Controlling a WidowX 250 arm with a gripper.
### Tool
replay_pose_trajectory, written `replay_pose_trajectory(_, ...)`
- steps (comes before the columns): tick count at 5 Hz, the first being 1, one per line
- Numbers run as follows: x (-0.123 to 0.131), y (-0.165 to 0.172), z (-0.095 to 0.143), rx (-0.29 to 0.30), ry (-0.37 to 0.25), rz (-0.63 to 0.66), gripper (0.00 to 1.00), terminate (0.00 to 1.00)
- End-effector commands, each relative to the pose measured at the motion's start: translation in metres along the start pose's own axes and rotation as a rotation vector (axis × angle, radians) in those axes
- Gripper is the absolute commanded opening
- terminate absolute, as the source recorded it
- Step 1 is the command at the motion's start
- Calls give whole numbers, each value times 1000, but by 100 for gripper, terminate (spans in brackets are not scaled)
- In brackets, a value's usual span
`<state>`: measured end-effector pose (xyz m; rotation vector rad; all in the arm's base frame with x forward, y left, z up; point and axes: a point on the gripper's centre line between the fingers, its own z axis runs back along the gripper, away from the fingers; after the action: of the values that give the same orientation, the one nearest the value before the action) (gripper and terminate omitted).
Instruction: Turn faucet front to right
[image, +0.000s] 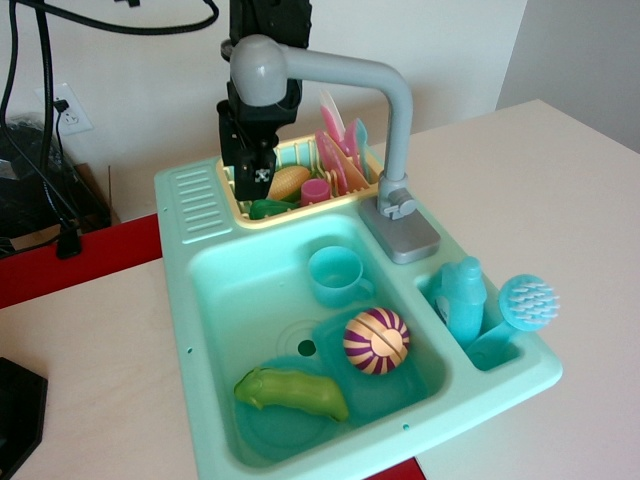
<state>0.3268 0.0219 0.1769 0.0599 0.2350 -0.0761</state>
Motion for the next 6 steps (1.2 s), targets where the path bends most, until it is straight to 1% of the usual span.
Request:
replay_pose_trajectory(1,-7,-63,23,19,-63,-155,100,0)
replay_pose_trajectory(2,-4,-88,24,34,-60,-227,100,0)
replay_pose_trajectory(3,-6,-72,25,47,-74,-153,100,0)
replay_pose_trajectory(4,-12,-36,23,76,-95,-34,100,0)
replay_pose_trajectory(5,-18,-5,23,56,-99,77,100,0)
replay_pose_trajectory(6,-23,11,31,34,-134,93,100,0)
